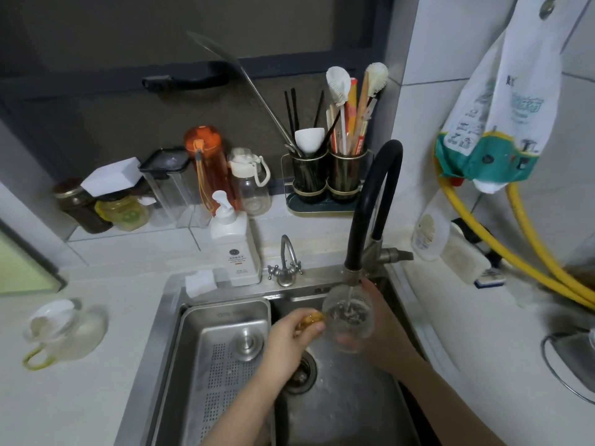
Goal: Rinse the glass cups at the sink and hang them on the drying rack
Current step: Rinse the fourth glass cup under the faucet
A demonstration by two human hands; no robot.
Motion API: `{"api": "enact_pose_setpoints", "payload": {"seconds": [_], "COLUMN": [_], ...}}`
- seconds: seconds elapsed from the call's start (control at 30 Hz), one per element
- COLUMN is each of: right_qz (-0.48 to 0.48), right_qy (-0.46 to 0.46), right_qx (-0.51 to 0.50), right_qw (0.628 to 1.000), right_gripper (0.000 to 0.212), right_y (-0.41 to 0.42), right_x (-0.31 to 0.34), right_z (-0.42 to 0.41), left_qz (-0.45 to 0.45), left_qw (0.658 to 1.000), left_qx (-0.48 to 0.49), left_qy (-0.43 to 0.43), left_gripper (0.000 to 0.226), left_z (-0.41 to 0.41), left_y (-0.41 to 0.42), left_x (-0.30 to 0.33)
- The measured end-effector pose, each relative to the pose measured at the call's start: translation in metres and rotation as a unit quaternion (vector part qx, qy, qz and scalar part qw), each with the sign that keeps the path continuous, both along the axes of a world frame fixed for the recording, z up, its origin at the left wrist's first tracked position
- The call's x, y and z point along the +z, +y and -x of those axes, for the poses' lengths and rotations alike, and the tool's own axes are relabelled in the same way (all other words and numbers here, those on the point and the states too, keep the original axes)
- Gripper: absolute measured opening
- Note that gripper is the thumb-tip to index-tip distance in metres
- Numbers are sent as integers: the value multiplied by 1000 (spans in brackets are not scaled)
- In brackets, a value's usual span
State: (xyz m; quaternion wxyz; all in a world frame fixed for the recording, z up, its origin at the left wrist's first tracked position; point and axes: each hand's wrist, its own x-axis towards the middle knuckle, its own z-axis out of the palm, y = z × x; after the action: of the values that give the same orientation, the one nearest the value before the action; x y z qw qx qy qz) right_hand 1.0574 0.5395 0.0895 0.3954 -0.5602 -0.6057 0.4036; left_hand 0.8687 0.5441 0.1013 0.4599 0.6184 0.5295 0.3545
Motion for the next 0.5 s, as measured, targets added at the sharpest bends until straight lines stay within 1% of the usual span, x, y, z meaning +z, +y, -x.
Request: {"api": "enact_pose_setpoints", "payload": {"seconds": [0.03,0.07,0.1,0.17,0.2,0.23,0.27,0.3,0.33,0.4,0.47,0.5], "right_qz": [15,20,29,42,67,88,83,80,81,102,73,71], "right_qy": [13,55,65,45,69,95,98,83,63,22,-30,-58], "right_qx": [0,2,0,29,20,-3,-29,-64,-97,-130,-151,-160], "right_qw": [1000,998,997,998,995,992,991,991,990,986,985,983], "right_gripper": [72,64,60,51,47,43,40,36,37,60,83,94], "right_y": [1,4,4,6,8,11,17,25,36,61,90,117], "right_x": [1,-2,1,8,16,21,19,18,14,0,-20,-62], "right_z": [5,7,5,-14,-21,-32,-43,-51,-61,-81,-98,-122], "left_qz": [-10,-17,-18,13,30,43,52,62,71,75,71,69], "left_qw": [1000,1000,1000,998,996,993,990,987,984,982,981,981], "left_qx": [12,21,26,36,48,61,71,79,84,90,95,101], "left_qy": [5,8,1,-41,-65,-89,-107,-127,-141,-151,-151,-150], "left_gripper": [23,22,21,16,16,16,16,17,18,21,21,21], "left_z": [3,4,3,-7,-12,-16,-18,-20,-23,-28,-31,-32], "left_y": [2,5,8,9,9,9,9,8,7,5,4,4], "left_x": [0,0,0,1,-1,-3,-4,-5,-5,-4,-6,-7]}}
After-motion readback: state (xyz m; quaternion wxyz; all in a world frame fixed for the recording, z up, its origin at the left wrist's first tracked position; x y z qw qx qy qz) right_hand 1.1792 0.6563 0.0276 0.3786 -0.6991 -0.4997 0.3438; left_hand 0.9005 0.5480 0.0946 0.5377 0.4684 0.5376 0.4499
